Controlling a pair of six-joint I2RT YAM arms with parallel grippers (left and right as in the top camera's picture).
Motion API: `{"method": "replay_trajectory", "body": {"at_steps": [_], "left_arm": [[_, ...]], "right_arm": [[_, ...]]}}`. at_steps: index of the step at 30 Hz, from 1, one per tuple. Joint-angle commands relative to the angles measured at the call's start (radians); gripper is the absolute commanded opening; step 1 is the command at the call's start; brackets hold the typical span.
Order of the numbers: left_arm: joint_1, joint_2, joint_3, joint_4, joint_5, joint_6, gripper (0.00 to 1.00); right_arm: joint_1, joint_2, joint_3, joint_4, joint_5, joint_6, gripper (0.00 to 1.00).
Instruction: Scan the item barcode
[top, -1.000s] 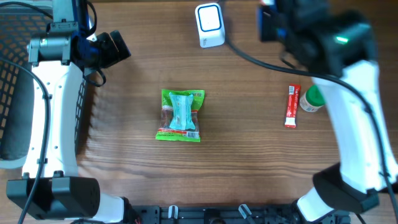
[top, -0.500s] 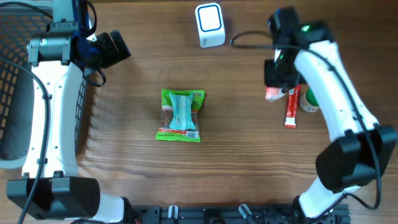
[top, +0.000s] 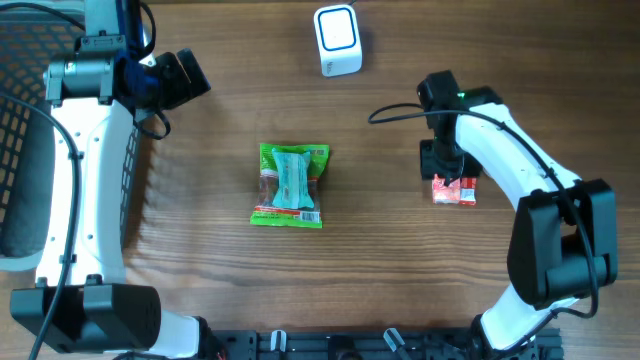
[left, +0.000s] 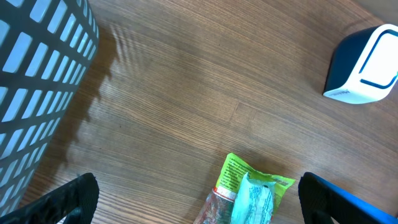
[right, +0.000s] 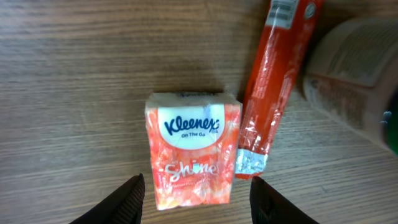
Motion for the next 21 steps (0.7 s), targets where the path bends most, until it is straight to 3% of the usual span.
{"method": "replay_trajectory", "body": {"at_steps": [1,3,5,6,13,21], "left_arm": [[0.003,0.000,-0.003,0.002,-0.006,0.016,1.00],[0.003,0.000,-0.003,0.002,-0.006,0.016,1.00],[0.003,0.000,-0.002,0.002,-0.006,0.016,1.00],[0.003,0.000,-0.003,0.002,-0.006,0.016,1.00],[0.003,0.000,-0.002,0.002,-0.006,0.016,1.00],[0.003,0.000,-0.002,0.002,-0.006,0.016,1.00]], "right_arm": [[-0.002,-0.001,0.060,0.001,-0.135,0.001,0.50],[-0.002,0.000,0.056,0.003,-0.267,0.001,0.43],[0.000,0.000,0.032,0.003,-0.369,0.005,0.22],[0.002,0.000,0.017,0.010,-0.378,0.009,0.19],[0.010,0.001,-0.153,0.211,-0.323,0.032,0.22],[0.008,-0.001,-0.212,0.229,0.036,0.162,0.24]]}}
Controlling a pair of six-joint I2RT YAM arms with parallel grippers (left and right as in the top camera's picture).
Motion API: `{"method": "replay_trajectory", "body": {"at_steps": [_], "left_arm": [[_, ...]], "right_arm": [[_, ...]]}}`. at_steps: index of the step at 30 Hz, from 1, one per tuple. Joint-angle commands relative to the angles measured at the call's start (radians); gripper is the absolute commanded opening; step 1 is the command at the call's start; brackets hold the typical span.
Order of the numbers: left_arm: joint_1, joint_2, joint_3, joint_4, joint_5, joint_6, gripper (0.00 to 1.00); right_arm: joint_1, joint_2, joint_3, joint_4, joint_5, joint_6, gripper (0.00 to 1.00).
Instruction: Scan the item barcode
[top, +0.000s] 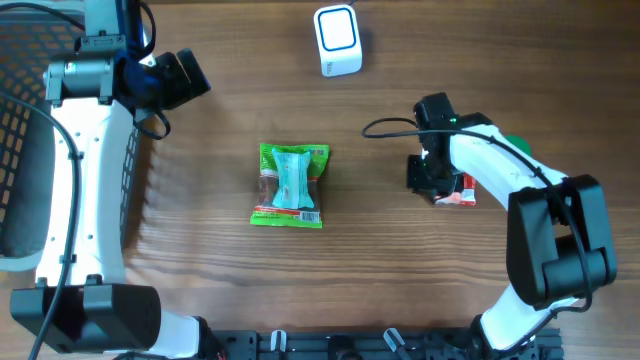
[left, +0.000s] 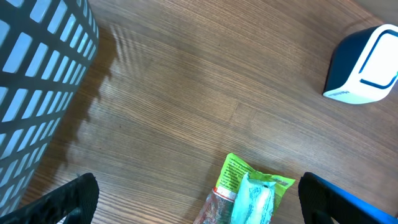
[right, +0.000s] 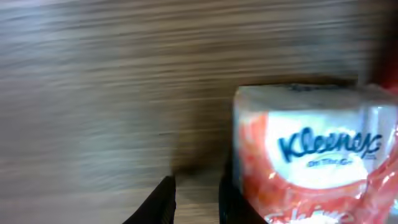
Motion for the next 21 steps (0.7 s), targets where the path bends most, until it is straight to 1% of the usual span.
{"method": "replay_trajectory", "body": {"at_steps": [1,3,5,6,7,9,12,14,15,18,21], "left_arm": [[0.003,0.000,-0.003,0.002,-0.006,0.015,1.00],[0.003,0.000,-0.002,0.002,-0.006,0.015,1.00],[0.003,0.000,-0.002,0.003,-0.006,0.015,1.00],[0.003,0.000,-0.003,0.002,-0.006,0.015,1.00],[0.003,0.000,-0.002,0.002,-0.006,0.015,1.00],[0.003,0.000,-0.003,0.002,-0.006,0.016,1.00],[0.003,0.000,-0.003,0.002,-0.006,0.016,1.00],[0.003,0.000,-0.003,0.002,-0.006,0.016,1.00],[0.003,0.000,-0.003,0.002,-0.006,0.016,1.00],[0.003,0.000,-0.002,0.002,-0.006,0.016,1.00],[0.003,0.000,-0.002,0.002,-0.006,0.015,1.00]], "right_arm": [[0.001,0.000,0.001,-0.027,0.206,0.069,0.25],[0.001,0.000,0.022,-0.067,0.222,0.066,0.25],[0.002,-0.001,0.076,-0.123,0.170,0.037,0.28],[0.005,-0.002,0.108,-0.143,0.098,-0.021,0.29],[0.010,-0.003,0.139,-0.158,0.009,-0.079,0.33],[0.026,-0.006,0.203,-0.183,-0.182,-0.144,0.36],[0.061,-0.008,0.257,-0.158,-0.444,-0.143,0.37],[0.095,-0.010,0.262,-0.088,-0.607,-0.139,0.37],[0.117,-0.010,0.262,-0.051,-0.652,-0.130,0.36],[0.208,-0.010,0.259,0.044,-0.628,-0.060,0.32],[0.325,-0.008,0.257,0.122,-0.464,0.024,0.23]]}}
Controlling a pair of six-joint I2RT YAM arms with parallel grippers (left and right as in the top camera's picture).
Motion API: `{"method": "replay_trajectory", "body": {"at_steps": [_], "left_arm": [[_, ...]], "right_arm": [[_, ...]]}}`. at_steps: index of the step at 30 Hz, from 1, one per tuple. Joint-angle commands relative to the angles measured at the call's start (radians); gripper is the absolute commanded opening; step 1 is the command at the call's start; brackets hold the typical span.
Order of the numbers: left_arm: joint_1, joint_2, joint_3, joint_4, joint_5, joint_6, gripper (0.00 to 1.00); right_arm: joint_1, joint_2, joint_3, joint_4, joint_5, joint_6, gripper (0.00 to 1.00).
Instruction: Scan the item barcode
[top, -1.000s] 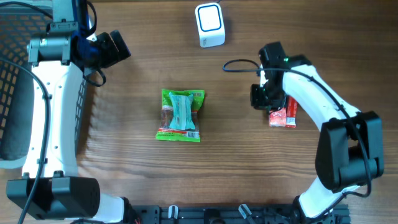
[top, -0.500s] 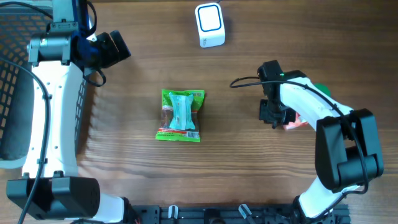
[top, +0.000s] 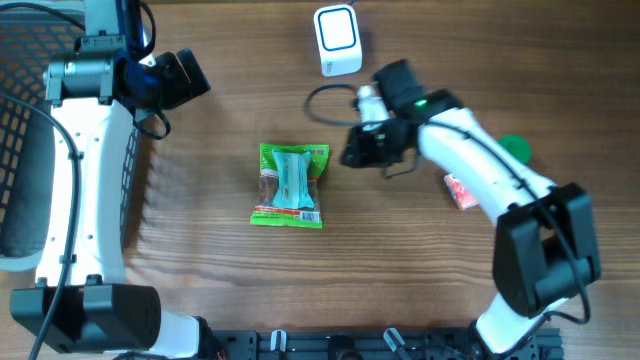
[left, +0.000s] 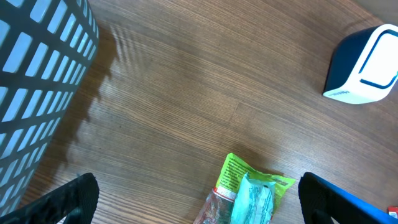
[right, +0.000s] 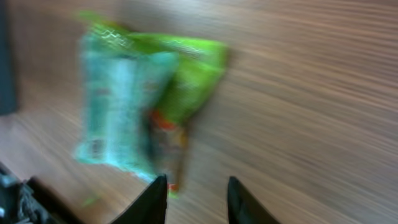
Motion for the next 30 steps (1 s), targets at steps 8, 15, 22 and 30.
{"method": "replay_trajectory", "body": {"at_steps": [8,15,22,30], "left_arm": [[0.003,0.000,-0.003,0.002,-0.006,0.016,1.00],[0.003,0.000,-0.002,0.002,-0.006,0.016,1.00],[0.003,0.000,-0.003,0.002,-0.006,0.016,1.00],[0.003,0.000,-0.002,0.002,-0.006,0.016,1.00]], "right_arm": [[0.333,0.010,0.009,0.123,0.409,0.269,0.11],[0.411,0.051,-0.020,0.218,0.421,0.319,0.05],[0.437,0.178,-0.020,0.308,0.404,0.354,0.06],[0.430,0.150,0.006,0.342,0.303,0.258,0.13]]}}
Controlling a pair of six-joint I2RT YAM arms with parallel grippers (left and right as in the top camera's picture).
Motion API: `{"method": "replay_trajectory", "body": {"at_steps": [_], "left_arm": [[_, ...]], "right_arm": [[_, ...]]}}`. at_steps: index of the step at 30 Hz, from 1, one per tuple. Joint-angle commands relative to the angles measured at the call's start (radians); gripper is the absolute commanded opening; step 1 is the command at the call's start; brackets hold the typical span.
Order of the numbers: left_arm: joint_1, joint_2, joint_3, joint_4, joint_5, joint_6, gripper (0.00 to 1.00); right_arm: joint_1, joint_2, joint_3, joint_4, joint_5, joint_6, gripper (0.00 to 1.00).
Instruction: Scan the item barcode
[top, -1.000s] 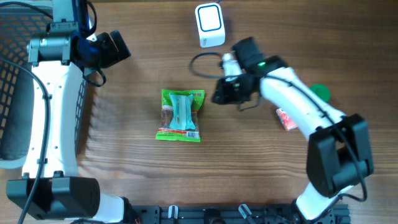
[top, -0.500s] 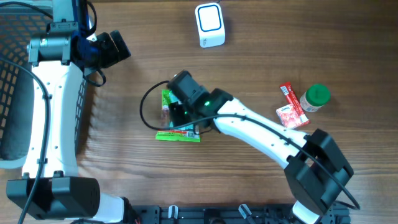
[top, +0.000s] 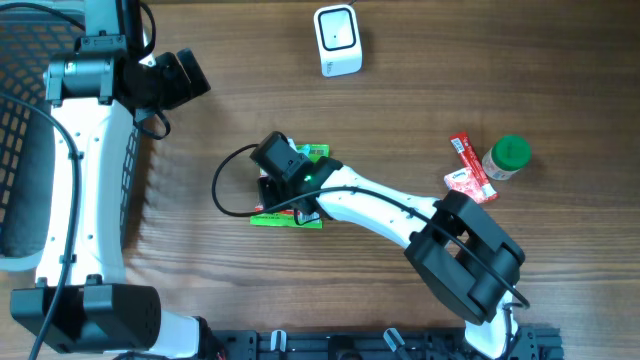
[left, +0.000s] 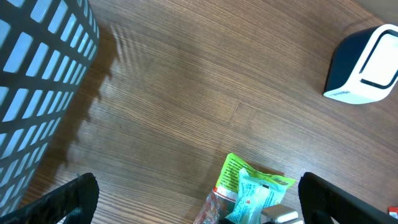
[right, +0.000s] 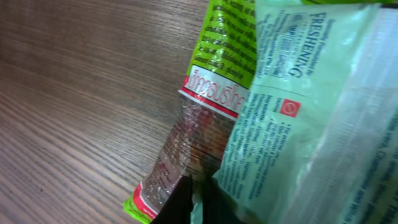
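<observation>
The green snack packet lies flat mid-table, its teal inner pouch filling the right wrist view. My right gripper is down on the packet's left part. Its two fingers stand almost together, pinching a fold of the film. The white and dark blue scanner stands at the back centre, and the left wrist view shows the scanner at upper right. My left gripper hangs open high at the back left, with the packet below it.
A dark mesh basket stands along the left edge. At the right lie a Kleenex pack, a red stick packet and a green-capped bottle. The right arm's cable loops left of the packet.
My right gripper has moved from right of the packet's top corner onto the packet, and its fingers have come nearly together on the film. The left arm has not moved.
My right gripper stood open over the Kleenex pack at the right. It was then narrower just left of that pack, then near the green packet's upper right. Now it is shut on the packet. The left arm has stayed still.
</observation>
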Motion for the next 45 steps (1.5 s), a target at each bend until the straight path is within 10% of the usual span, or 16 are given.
{"method": "replay_trajectory", "body": {"at_steps": [1,11,32,45], "left_arm": [[0.003,0.000,-0.003,0.002,-0.006,0.016,1.00],[0.003,0.000,-0.002,0.002,-0.006,0.016,1.00],[0.003,0.000,-0.003,0.002,-0.006,0.016,1.00],[0.003,0.000,-0.003,0.002,-0.006,0.016,1.00]], "right_arm": [[-0.009,-0.048,0.025,0.002,-0.076,-0.077,0.15],[-0.031,-0.275,0.040,-0.039,0.010,-0.103,0.04],[-0.039,-0.036,-0.070,-0.056,0.037,-0.026,0.04],[-0.111,-0.291,-0.018,-0.092,-0.010,-0.101,0.51]]}}
